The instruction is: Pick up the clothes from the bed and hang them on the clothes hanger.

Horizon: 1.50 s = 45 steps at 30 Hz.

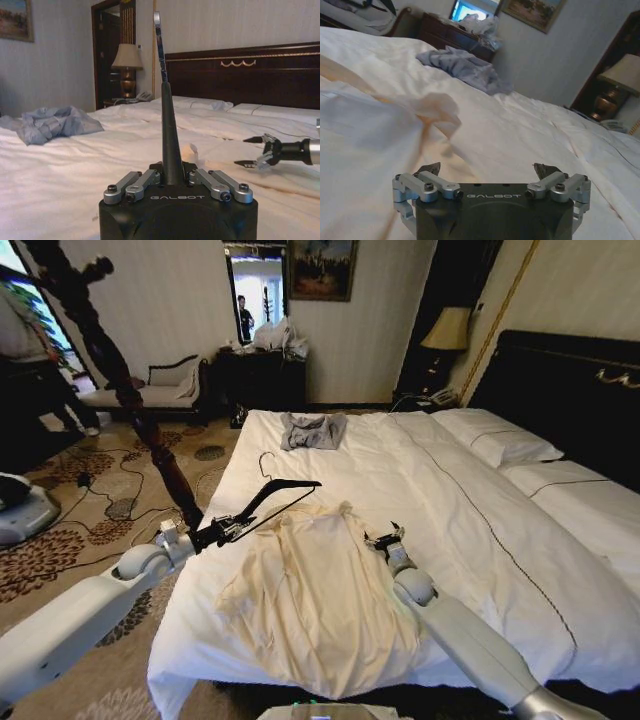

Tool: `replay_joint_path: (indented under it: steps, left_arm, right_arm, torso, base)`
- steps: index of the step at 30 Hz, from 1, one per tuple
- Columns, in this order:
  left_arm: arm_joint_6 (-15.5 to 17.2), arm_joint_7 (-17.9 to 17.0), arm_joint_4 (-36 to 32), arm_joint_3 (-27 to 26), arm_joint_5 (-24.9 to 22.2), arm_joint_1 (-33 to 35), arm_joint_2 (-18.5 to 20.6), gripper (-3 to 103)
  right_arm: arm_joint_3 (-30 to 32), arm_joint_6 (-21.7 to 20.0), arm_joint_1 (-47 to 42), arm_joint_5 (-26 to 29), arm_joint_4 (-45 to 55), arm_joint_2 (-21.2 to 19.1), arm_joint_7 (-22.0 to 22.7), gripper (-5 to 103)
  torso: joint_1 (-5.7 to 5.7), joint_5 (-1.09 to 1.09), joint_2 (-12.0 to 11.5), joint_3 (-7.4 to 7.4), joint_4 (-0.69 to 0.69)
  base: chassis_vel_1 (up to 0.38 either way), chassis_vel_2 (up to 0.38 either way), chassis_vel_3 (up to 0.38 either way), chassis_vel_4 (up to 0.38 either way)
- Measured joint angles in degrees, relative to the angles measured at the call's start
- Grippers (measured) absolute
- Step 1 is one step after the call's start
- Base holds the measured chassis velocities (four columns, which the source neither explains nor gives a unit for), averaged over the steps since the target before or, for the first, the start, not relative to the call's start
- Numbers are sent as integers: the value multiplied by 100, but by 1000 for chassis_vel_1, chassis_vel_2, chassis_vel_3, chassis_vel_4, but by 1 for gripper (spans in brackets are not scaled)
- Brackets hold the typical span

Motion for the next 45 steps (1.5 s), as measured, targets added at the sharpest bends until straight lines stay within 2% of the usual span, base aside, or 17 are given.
replay_joint_path:
  steps: [9, 14, 26, 32, 40, 41, 44, 45]
  left_arm:
    - [34, -15, -192, -141, 39, 305, 78, 18]
    - [112, -106, -255, -142, 9, 328, 103, 18]
    - [120, -126, -263, -166, 26, 430, 66, 18]
    - [124, -129, -254, -165, 15, 452, 60, 18]
    - [134, -131, -244, -112, 21, 445, 70, 18]
    - [134, -131, -245, -109, 21, 443, 72, 18]
    - [144, -131, -247, -103, 15, 434, 70, 18]
    - [144, -131, -247, -103, 15, 434, 70, 18]
  right_arm:
    - [-324, -232, 317, -334, -250, 172, 116, 100]
    - [-304, -558, 377, -34, -343, 219, 253, 100]
    - [-471, -620, 445, -61, -408, 269, 265, 100]
    - [-611, -668, 596, -275, -532, 374, 321, 100]
    - [-583, -805, 788, -105, -808, 484, 403, 100]
    - [-580, -807, 794, -104, -823, 483, 405, 103]
    - [-581, -812, 796, -111, -844, 470, 420, 89]
    - [-581, -812, 796, -111, -844, 470, 420, 89]
  torso:
    - [-1, 0, 0, 0, -2]
    - [-1, 1, 0, 0, -3]
    - [-1, 1, 0, 0, -2]
    - [-1, 1, 1, 0, -2]
    - [-1, 0, 1, 0, -3]
    - [-1, 0, 1, 0, -3]
    - [-1, 0, 1, 0, -3]
    - [-1, 0, 1, 0, -3]
  base:
    - [0, 0, 0, 0]
    - [0, 0, 0, 0]
    - [0, 0, 0, 0]
    - [0, 0, 0, 0]
    - [0, 0, 0, 0]
    - [0, 0, 0, 0]
    - [0, 0, 0, 0]
    - [0, 0, 0, 0]
